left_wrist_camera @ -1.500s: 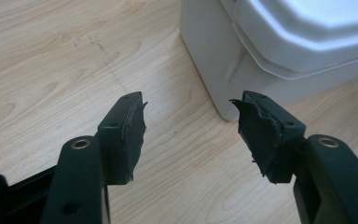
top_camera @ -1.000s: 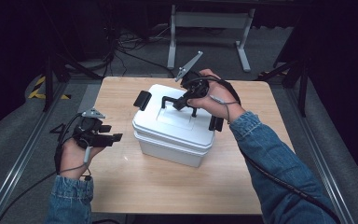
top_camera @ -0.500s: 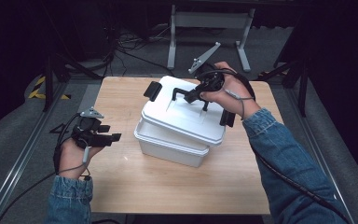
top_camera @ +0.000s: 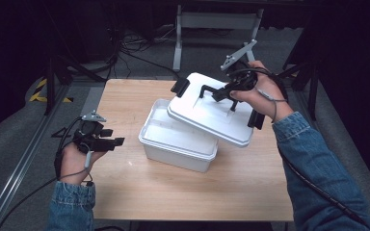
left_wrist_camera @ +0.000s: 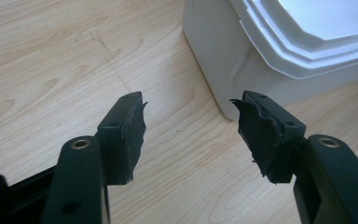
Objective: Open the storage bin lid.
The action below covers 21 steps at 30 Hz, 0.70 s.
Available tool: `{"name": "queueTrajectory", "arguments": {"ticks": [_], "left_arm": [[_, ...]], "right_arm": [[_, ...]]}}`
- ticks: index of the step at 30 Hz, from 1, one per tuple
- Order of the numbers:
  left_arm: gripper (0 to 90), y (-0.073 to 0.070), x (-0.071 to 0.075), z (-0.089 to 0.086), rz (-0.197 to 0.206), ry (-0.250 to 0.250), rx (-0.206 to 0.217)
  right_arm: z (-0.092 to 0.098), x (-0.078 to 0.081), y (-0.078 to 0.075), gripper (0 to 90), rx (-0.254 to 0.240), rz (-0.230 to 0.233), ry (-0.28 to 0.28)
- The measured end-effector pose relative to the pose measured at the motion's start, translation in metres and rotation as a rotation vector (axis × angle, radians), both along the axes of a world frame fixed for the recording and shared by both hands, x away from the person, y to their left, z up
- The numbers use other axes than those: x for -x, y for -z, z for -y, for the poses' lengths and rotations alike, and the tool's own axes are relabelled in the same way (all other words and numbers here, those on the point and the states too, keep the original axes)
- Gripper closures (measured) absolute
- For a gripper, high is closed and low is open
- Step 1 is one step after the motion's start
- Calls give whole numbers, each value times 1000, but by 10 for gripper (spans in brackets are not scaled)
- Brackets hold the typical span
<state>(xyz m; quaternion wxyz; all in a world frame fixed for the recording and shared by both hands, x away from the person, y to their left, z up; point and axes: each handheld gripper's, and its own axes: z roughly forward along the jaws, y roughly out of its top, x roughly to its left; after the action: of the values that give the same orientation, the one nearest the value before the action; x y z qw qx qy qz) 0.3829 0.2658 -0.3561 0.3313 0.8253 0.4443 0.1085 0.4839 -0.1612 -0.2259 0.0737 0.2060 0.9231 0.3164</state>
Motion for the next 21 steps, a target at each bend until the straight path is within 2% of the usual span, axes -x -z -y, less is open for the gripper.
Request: {"name": "queueTrajectory", "arguments": {"ticks": [1,6,13,15,16,21], "left_arm": [[414,0,0,0,0,0,0],[414,0,0,-2,4,-5,2],[414,1,0,-3,0,-7,-2],[414,1,0,-2,-5,-6,-1],[414,1,0,-2,-2,-7,-2],[414,2,-1,-1,-7,-4,-9]], "right_arm": [[10,0,0,843,-5,-1,16],[32,-1,0,843,-17,1,53],[69,-5,2,843,-28,-16,142],[75,-5,3,843,-30,-18,150],[85,-7,5,843,-33,-22,176],[104,-9,9,843,-19,-22,223]]}}
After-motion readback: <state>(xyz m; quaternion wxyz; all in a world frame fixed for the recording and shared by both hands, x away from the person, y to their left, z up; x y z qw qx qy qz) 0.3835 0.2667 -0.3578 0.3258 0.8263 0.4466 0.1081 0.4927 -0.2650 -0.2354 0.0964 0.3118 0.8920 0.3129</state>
